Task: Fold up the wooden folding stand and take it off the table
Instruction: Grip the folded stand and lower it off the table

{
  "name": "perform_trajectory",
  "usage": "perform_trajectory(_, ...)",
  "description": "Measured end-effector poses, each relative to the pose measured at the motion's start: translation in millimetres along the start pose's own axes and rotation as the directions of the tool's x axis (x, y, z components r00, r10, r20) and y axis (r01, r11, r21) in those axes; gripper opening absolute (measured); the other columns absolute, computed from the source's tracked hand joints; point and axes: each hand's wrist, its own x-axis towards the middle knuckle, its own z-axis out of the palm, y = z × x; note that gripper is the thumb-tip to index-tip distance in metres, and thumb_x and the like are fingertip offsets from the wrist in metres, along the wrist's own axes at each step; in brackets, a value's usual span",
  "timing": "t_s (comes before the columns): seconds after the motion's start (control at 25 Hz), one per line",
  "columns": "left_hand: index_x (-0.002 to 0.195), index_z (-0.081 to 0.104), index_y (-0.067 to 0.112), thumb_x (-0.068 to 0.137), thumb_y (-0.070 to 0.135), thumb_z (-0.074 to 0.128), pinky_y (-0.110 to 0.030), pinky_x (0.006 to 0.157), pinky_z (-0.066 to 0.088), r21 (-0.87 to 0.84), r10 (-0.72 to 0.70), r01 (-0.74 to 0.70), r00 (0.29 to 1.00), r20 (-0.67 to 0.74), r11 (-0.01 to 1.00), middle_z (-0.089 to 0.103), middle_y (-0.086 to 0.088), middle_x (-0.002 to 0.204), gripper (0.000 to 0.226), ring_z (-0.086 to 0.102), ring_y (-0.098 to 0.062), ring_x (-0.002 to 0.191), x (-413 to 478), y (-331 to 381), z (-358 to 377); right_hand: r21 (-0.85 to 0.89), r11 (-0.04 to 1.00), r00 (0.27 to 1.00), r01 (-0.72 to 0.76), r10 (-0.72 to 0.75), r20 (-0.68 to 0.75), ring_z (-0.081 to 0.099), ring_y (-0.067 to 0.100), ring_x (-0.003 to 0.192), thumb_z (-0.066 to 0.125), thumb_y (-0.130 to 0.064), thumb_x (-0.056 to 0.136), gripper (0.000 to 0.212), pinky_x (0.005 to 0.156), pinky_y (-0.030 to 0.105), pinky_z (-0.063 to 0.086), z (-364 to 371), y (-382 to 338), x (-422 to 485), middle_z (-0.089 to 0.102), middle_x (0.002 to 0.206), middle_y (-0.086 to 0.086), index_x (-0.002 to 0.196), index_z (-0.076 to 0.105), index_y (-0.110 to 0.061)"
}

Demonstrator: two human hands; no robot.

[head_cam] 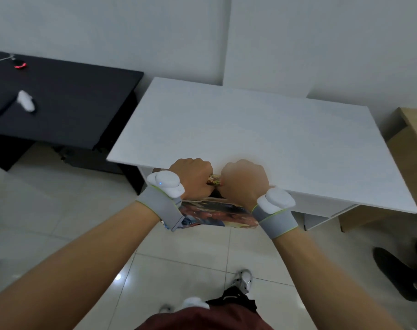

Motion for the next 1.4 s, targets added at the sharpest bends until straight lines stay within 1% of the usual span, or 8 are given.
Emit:
perform_trajectory(0.12, 0.065, 0.059, 0.013, 0.079, 0.037, 0.052, -0.024, 0.049, 0.038, 0.025, -0.003, 0.004, 1.0, -0.03, 1.0, 0.056, -0.002, 0.057, 0.029, 0.053, -0.023, 0.049, -47, -49, 16, 0.033, 0.999, 0.999, 0.028, -0.029, 0.019, 0.046, 0.027, 0.058, 0.057, -0.033, 0.08, 0.024, 0.054, 0.031, 0.034, 12, -62, 3, 0.044, 0.057, 0.003, 0.068, 0.05, -0.014)
perform_trajectory(0.28, 0.064, 0.059, 0.013, 0.081, 0.039, 0.054, -0.024, 0.049, 0.036, 0.067, -0.024, 0.026, 0.999, -0.034, 0.997, 0.069, -0.009, 0.068, 0.031, 0.051, -0.026, 0.05, -104, -102, 37, 0.083, 0.994, 0.997, 0.064, -0.068, 0.037, 0.046, 0.029, 0.058, 0.06, -0.037, 0.077, 0.025, 0.053, 0.031, 0.037, 30, -139, 0, 0.049, 0.062, 0.004, 0.067, 0.055, -0.015)
perform_trajectory(0.44, 0.084, 0.072, 0.01, 0.082, 0.042, 0.056, -0.029, 0.057, 0.048, 0.076, -0.046, 0.041, 0.997, 0.063, 0.996, 0.073, -0.012, 0.082, 0.035, 0.067, -0.032, 0.068, -145, -141, 57, 0.115, 0.986, 0.99, 0.121, -0.128, 0.06, 0.046, 0.029, 0.057, 0.06, -0.042, 0.077, 0.027, 0.051, 0.03, 0.034, 49, -194, -3, 0.056, 0.064, 0.005, 0.07, 0.06, -0.016)
perform_trajectory(0.56, 0.089, 0.07, 0.01, 0.086, 0.039, 0.059, -0.037, 0.068, 0.057, -0.034, -0.028, 0.033, 0.992, 0.123, 0.999, 0.073, -0.013, 0.088, 0.032, 0.068, -0.031, 0.075, -169, -172, 67, 0.096, 0.981, 0.982, 0.17, -0.177, 0.065, 0.046, 0.028, 0.053, 0.061, -0.048, 0.079, 0.032, 0.046, 0.026, 0.027, 61, -223, 0, 0.053, 0.06, 0.003, 0.068, 0.06, -0.018)
perform_trajectory(0.76, 0.084, 0.066, 0.015, 0.09, 0.05, 0.048, -0.035, 0.079, 0.045, 0.008, -0.052, 0.051, 0.993, 0.106, 0.999, 0.074, -0.007, 0.087, 0.04, 0.067, -0.03, 0.077, -198, -206, 104, 0.113, 0.965, 0.961, 0.237, -0.25, 0.118, 0.046, 0.028, 0.053, 0.063, -0.046, 0.078, 0.033, 0.047, 0.026, 0.028, 82, -260, 9, 0.052, 0.059, 0.003, 0.063, 0.053, -0.018)
perform_trajectory(0.96, 0.09, 0.064, 0.013, 0.092, 0.043, 0.046, -0.034, 0.08, 0.039, 0.008, -0.086, 0.086, 0.984, 0.156, 0.996, 0.073, -0.008, 0.093, 0.035, 0.066, -0.031, 0.082, -196, -246, 135, 0.165, 0.966, 0.952, 0.2, -0.231, 0.202, 0.05, 0.028, 0.064, 0.062, -0.044, 0.077, 0.031, 0.052, 0.03, 0.037, 108, -284, 39, 0.061, 0.066, 0.007, 0.07, 0.065, -0.015)
perform_trajectory(1.16, 0.092, 0.058, 0.013, 0.095, 0.046, 0.042, -0.031, 0.077, 0.03, -0.126, -0.07, 0.104, 0.965, 0.254, 0.987, 0.071, -0.006, 0.09, 0.037, 0.057, -0.029, 0.069, -187, -297, 151, 0.197, 0.962, 0.931, 0.188, -0.238, 0.276, 0.052, 0.029, 0.077, 0.062, -0.044, 0.078, 0.032, 0.055, 0.032, 0.037, 128, -314, 87, 0.052, 0.069, 0.008, 0.079, 0.066, -0.012)
perform_trajectory(1.4, 0.102, 0.057, 0.012, 0.097, 0.038, 0.044, -0.032, 0.084, 0.033, -0.142, -0.057, 0.109, 0.943, 0.327, 0.984, 0.071, -0.008, 0.096, 0.029, 0.064, -0.031, 0.083, -164, -372, 148, 0.232, 0.962, 0.927, 0.147, -0.216, 0.307, 0.05, 0.027, 0.077, 0.064, -0.04, 0.076, 0.027, 0.054, 0.03, 0.036, 150, -353, 149, 0.041, 0.058, 0.002, 0.077, 0.068, -0.013)
